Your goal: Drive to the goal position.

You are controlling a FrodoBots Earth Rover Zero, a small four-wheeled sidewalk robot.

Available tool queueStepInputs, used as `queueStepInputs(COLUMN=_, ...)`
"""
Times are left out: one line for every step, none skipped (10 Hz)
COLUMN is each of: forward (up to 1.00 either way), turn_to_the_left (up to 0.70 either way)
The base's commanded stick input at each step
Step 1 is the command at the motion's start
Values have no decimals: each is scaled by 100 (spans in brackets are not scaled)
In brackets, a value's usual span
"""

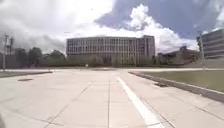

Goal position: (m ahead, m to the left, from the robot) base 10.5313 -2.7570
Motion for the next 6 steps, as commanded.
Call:
queueStepInputs(forward=70, turn_to_the_left=2)
queueStepInputs(forward=70, turn_to_the_left=2)
queueStepInputs(forward=70, turn_to_the_left=2)
queueStepInputs(forward=70, turn_to_the_left=2)
queueStepInputs(forward=70, turn_to_the_left=2)
queueStepInputs(forward=70, turn_to_the_left=2)
